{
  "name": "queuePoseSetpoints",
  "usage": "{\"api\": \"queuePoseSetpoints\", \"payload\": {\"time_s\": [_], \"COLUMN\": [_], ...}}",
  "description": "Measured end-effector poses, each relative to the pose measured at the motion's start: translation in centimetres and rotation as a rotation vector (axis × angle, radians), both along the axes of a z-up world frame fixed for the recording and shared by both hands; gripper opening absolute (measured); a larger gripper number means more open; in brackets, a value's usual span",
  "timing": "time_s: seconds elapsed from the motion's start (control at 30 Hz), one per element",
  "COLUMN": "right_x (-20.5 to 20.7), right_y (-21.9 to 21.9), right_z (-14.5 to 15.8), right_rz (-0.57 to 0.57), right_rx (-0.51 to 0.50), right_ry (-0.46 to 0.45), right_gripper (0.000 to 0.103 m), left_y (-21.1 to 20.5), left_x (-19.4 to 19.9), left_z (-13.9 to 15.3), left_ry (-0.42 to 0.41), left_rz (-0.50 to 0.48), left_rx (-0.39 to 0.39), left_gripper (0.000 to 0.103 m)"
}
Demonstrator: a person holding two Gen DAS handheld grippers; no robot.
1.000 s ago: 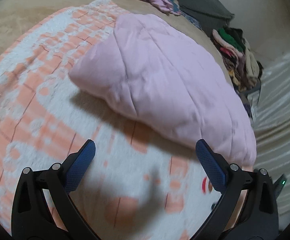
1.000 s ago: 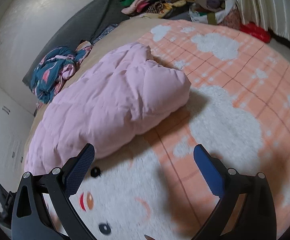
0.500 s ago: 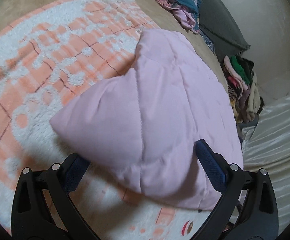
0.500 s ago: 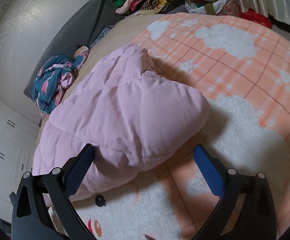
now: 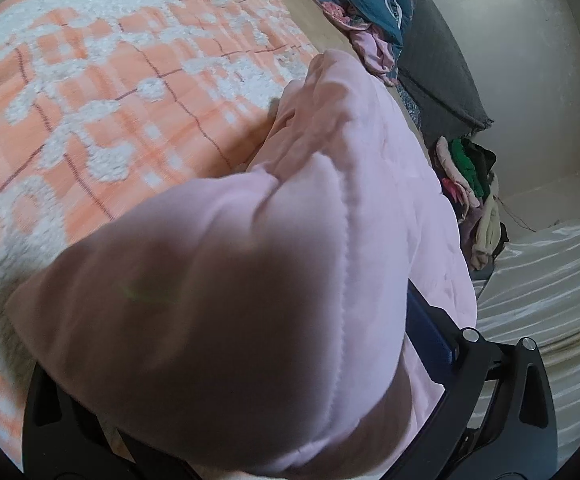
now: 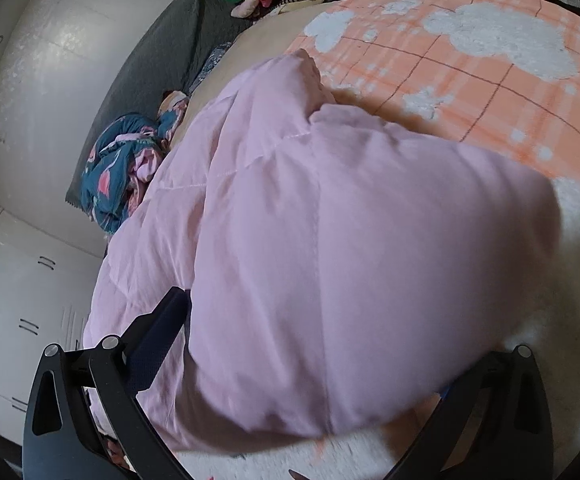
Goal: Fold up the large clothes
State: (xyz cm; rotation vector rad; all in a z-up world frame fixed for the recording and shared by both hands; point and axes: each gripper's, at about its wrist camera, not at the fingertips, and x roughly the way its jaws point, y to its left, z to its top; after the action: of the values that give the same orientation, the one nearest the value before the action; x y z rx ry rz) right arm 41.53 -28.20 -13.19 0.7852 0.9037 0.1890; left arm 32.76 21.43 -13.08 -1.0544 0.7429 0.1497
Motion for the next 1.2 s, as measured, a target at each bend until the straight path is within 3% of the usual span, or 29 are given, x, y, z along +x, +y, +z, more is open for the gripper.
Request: {"api": "queuePoseSetpoints", "payload": {"time_s": [0.17, 0.2, 0.23, 0.27, 0.33, 0.5, 0.63, 0.8, 0.97, 1.2], "right_x": [0.1, 0.0, -0.2, -0.4, -0.5, -1.1, -1.7, -3.7, -7.5, -12.5], "right_y": [0.3, 0.5, 0.6, 0.8, 1.4, 3.8, 6.2, 9.0, 10.6, 9.5], "right_z": [0.0, 0.3, 0.4, 0.8, 1.7, 4.6, 8.0, 12.8, 16.2, 17.4], "right_rz": [-0.004, 0.014, 0.023, 0.034, 0.061, 0.116, 0.179, 0.272, 0.349, 0.376], "right_rx": [-0.012, -0.014, -0.022, -0.041, -0.083, -0.259, -0.431, -0.601, -0.700, -0.710], "right_ry": [-0.032, -0.047, -0.059, -0.073, -0.104, -0.163, -0.230, -0.349, -0.467, -0.521], "right_gripper": [0.095, 0.084, 0.073, 0.069, 0.053, 0.033, 0.028, 0.026, 0.025, 0.025], "left_y": [-0.5, -0.5, -0.7, -0.8, -1.3, -3.2, -4.6, -6.6, -7.5, -8.7], "left_x": [0.0, 0.0, 0.0, 0.1, 0.3, 0.3, 0.4, -0.4, -2.3, -6.5], "left_z": [0.5, 0.5, 0.9, 1.2, 2.3, 6.0, 9.7, 14.4, 17.0, 17.9], "left_ry": [-0.006, -0.005, -0.003, -0.004, -0.015, -0.048, -0.101, -0.149, -0.175, -0.191], "left_rz": [-0.005, -0.008, -0.018, -0.029, -0.062, -0.139, -0.199, -0.249, -0.276, -0.308], "left_rx": [0.039, 0.048, 0.068, 0.091, 0.151, 0.338, 0.475, 0.598, 0.639, 0.643], "left_gripper": [0.094, 0.092, 0.086, 0.082, 0.066, 0.038, 0.030, 0.028, 0.028, 0.028]}}
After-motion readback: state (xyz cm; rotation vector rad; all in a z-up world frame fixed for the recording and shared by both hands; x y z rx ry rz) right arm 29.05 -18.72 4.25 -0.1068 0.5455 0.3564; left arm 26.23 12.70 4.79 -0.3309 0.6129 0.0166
